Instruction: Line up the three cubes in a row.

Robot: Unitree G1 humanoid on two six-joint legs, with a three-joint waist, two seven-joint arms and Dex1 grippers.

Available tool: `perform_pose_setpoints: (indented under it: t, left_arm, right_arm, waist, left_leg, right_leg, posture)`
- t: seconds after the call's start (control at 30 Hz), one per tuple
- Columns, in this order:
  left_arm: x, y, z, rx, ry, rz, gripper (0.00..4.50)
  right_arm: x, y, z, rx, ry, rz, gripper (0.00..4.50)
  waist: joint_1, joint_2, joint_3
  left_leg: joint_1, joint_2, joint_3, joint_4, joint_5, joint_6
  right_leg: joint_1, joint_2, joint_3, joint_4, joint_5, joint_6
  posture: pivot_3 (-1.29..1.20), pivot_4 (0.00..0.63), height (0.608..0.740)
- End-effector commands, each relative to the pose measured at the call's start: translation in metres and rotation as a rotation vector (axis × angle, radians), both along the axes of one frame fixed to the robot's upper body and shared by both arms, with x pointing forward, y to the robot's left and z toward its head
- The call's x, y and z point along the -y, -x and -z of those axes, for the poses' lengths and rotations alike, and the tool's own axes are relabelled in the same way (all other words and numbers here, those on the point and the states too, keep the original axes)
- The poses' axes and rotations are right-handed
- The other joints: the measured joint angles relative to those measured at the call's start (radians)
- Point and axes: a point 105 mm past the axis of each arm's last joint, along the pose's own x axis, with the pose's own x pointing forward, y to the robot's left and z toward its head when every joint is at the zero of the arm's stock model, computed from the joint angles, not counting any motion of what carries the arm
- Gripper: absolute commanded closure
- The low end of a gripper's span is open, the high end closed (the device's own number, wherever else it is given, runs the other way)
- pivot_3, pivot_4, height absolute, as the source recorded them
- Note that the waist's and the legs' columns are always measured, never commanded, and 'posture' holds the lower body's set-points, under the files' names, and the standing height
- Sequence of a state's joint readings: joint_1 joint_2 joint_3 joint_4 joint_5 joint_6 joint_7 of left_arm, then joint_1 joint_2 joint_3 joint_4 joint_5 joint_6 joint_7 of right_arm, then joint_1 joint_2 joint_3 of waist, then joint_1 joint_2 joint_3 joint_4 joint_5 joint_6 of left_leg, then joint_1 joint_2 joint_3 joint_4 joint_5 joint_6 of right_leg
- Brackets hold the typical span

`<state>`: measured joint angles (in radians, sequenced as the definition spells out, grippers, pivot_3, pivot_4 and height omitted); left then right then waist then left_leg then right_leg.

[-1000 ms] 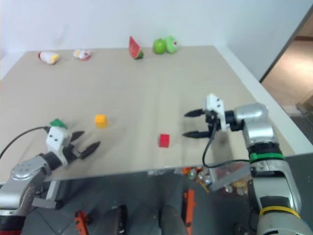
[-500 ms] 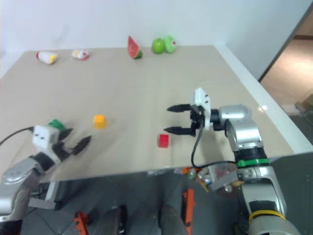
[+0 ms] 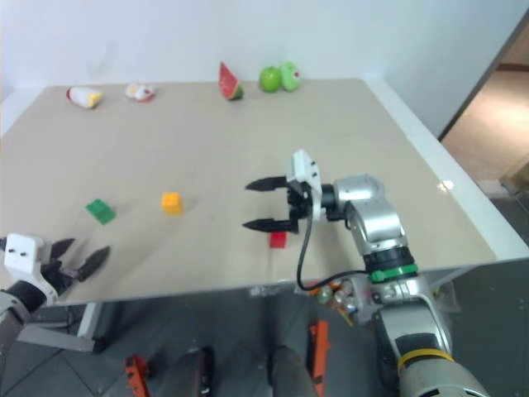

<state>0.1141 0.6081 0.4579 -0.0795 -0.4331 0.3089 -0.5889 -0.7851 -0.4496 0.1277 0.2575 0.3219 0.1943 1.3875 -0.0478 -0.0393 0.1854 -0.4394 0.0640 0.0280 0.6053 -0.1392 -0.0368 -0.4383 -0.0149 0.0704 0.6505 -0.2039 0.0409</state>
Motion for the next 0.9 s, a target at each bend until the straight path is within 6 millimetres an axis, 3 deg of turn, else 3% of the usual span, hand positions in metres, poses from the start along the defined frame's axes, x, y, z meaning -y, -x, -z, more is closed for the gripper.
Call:
perform_pose_setpoints:
  t: [0.03,0.33,0.57,0.8,0.9]
  left_arm:
    - [-0.01,-0.013,-0.011,0.035,-0.048,0.019,0.1]
    - [-0.011,-0.042,-0.002,0.004,-0.096,0.087,0.1]
    - [-0.023,-0.061,-0.008,0.013,-0.086,0.063,0.1]
    - [-0.013,-0.077,-0.008,0.028,-0.071,0.096,0.1]
    - [-0.003,-0.078,-0.007,0.039,-0.05,0.14,0.9]
  right_arm:
    - [-0.003,0.007,-0.017,0.067,-0.026,-0.025,0.23]
    - [0.004,0.012,-0.019,0.069,-0.035,0.017,0.23]
    - [0.009,0.011,-0.018,0.064,-0.034,0.048,0.23]
    - [0.012,0.011,-0.017,0.063,-0.028,0.062,0.23]
    - [0.011,0.01,-0.017,0.062,-0.028,0.064,0.19]
  waist:
    - [0.001,0.0,0.0]
    - [0.005,0.0,0.0]
    - [0.004,0.0,0.0]
    - [0.009,0.0,0.0]
    - [0.011,0.0,0.0]
  left_leg:
    - [0.0,0.0,0.0,0.0,0.0,0.0]
    - [-0.001,0.0,0.0,-0.003,0.001,0.001]
    - [0.0,0.0,0.0,-0.003,0.001,0.001]
    - [0.0,0.0,0.0,-0.003,0.001,0.001]
    - [0.0,0.0,0.0,-0.003,0.002,0.001]
  right_leg:
    - [0.0,0.0,0.0,0.0,0.0,0.0]
    - [-0.001,0.0,-0.002,0.0,-0.003,-0.001]
    - [0.0,0.0,-0.002,0.0,-0.001,-0.001]
    - [0.0,0.0,-0.003,0.001,0.0,0.0]
    - [0.0,-0.001,-0.003,0.001,0.001,0.0]
  posture:
    - [0.0,0.15,0.74]
    - [0.0,0.15,0.74]
    - [0.0,0.15,0.74]
    - [0.0,0.15,0.74]
    - [0.0,0.15,0.74]
